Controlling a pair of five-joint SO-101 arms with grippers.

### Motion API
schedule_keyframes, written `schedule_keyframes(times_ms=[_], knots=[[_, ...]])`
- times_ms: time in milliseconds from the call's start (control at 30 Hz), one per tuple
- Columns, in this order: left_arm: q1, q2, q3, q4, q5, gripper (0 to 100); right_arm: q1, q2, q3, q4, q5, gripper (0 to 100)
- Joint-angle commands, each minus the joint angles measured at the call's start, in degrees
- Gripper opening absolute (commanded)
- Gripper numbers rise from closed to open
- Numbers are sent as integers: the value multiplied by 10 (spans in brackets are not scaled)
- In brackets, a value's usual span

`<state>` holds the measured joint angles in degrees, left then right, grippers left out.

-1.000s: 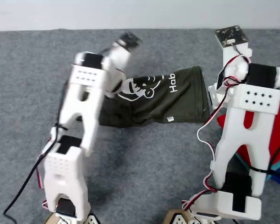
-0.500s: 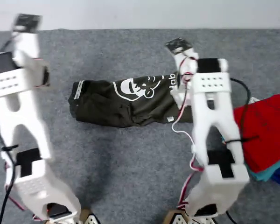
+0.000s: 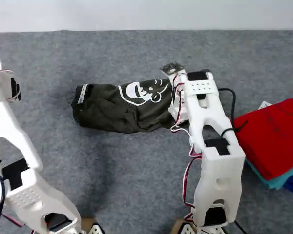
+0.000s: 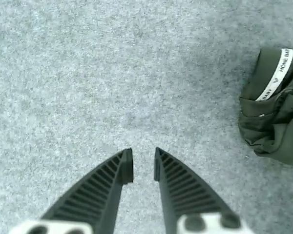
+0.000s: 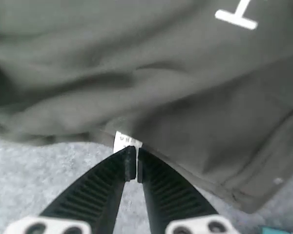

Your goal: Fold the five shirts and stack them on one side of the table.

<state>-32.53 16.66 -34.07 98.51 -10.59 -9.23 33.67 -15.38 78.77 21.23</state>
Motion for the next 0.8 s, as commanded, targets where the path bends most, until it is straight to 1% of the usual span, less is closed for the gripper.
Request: schedule_keyframes(times_ms=[0, 133, 267, 367, 533, 667, 767], knots=[[0, -25, -15, 1, -7, 83, 17, 11, -34, -15, -2, 11], [0, -26, 4, -18, -8, 83, 46, 29, -34, 7, 1, 10], [0, -27, 34, -31, -9, 83, 76, 30, -34, 41, 22, 10], [0, -26, 41, -33, -9, 83, 80, 24, -44, 65, 24, 10], [2, -26, 41, -44, -9, 83, 77, -7, -91, 105, 25, 10], [17, -26, 41, -47, -10, 83, 54, -36, -152, 141, 24, 13], [27, -26, 41, -47, -10, 83, 24, -53, -195, 172, 21, 13]])
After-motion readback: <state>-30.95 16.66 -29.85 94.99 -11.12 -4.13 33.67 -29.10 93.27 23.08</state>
